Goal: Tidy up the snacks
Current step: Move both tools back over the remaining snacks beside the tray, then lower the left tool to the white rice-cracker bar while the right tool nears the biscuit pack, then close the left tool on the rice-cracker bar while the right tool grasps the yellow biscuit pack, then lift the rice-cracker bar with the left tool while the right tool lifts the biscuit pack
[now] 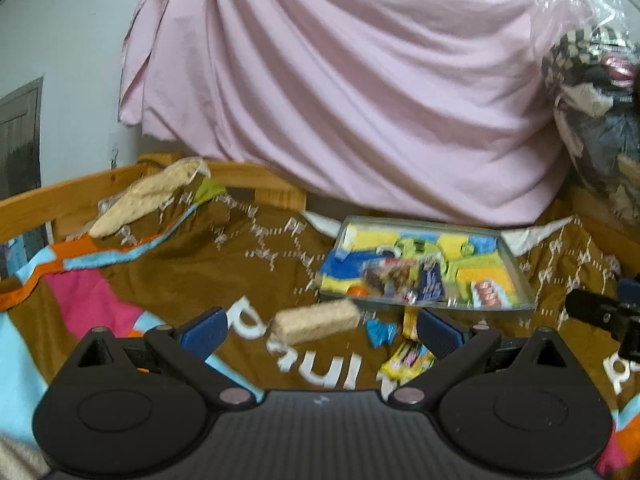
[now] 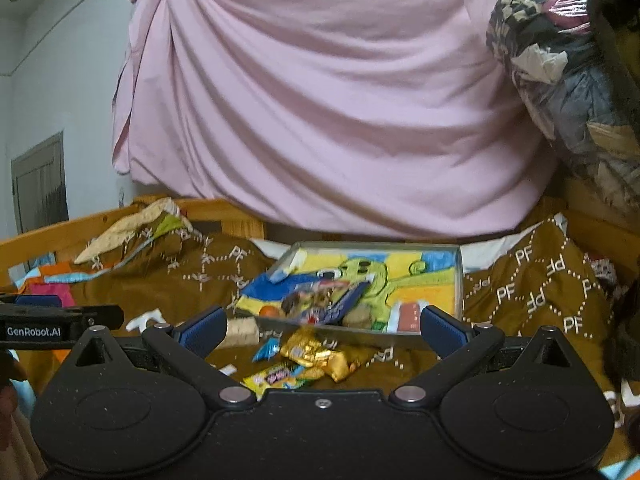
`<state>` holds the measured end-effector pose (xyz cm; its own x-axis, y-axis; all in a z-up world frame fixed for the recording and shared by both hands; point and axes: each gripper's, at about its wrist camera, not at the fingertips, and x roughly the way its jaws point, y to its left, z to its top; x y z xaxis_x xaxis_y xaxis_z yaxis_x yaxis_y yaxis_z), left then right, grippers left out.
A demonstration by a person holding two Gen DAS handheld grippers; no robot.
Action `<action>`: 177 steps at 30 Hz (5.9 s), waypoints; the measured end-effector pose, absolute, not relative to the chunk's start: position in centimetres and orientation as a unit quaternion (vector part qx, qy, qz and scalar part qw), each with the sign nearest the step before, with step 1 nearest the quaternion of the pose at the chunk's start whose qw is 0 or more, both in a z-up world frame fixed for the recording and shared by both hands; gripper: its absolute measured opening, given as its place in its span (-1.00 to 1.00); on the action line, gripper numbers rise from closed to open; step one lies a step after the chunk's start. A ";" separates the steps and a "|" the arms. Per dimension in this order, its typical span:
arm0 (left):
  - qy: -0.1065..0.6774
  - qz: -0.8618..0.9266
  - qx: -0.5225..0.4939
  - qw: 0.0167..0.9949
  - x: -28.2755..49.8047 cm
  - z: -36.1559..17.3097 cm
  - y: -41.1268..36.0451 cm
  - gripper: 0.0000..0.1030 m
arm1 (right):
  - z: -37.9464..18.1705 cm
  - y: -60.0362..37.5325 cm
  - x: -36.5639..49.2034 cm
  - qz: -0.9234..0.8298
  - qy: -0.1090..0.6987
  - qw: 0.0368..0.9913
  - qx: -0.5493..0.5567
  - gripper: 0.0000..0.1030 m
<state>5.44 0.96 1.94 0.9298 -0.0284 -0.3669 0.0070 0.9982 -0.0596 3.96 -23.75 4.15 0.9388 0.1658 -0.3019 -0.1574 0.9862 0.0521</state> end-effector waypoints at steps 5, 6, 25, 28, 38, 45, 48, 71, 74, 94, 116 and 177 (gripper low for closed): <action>0.208 -0.001 -0.024 0.978 4.8 1.1 1.3 0.99 | 3.6 -23.2 3.6 0.080 0.168 0.982 0.006 0.99; 0.209 0.000 -0.024 0.978 4.8 1.1 1.4 0.99 | 3.5 -23.1 3.6 0.081 0.172 0.982 0.004 0.99; 0.254 0.013 -0.008 0.967 5.8 0.3 1.3 0.99 | 1.7 -22.2 5.2 0.074 0.243 0.967 -0.012 0.99; 0.271 0.014 -0.008 0.962 6.4 0.2 1.3 0.99 | 1.5 -21.9 5.6 0.077 0.252 0.964 -0.016 0.99; 0.317 0.017 -0.018 0.948 8.1 -0.3 2.2 0.99 | 0.5 -21.1 7.1 0.091 0.295 0.951 -0.016 0.99; 0.329 -0.003 0.002 0.944 10.9 0.0 2.8 0.99 | -0.1 -21.0 8.9 0.102 0.320 0.942 -0.001 0.99; 0.328 -0.011 0.014 0.944 12.6 0.0 3.0 0.99 | -0.6 -20.8 10.3 0.101 0.332 0.938 0.009 0.99; 0.338 -0.103 0.129 0.927 26.9 -4.5 1.4 0.99 | -7.6 -16.3 21.7 0.077 0.394 0.913 0.071 0.99; 0.344 -0.114 0.120 0.924 28.0 -5.2 1.6 0.99 | -8.1 -16.3 22.1 0.082 0.395 0.912 0.074 0.99; 0.429 -0.166 0.081 0.884 29.6 -7.0 1.4 -0.08 | -8.2 -15.2 22.7 0.092 0.407 0.908 0.035 0.45; 0.447 -0.146 0.064 0.880 29.2 -7.4 -0.2 -0.29 | -8.3 -16.0 22.4 0.059 0.399 0.914 0.038 0.24; 0.411 -0.164 -0.007 0.897 17.8 -3.0 -1.7 -0.30 | -1.8 -18.9 10.9 0.106 0.338 0.935 -0.002 -0.37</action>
<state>17.85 -1.70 -2.99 0.6088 -0.2992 -0.7348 0.2884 0.9463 -0.1463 10.92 -18.92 -1.85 0.7484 0.1971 -0.6333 -0.2001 0.9774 0.0677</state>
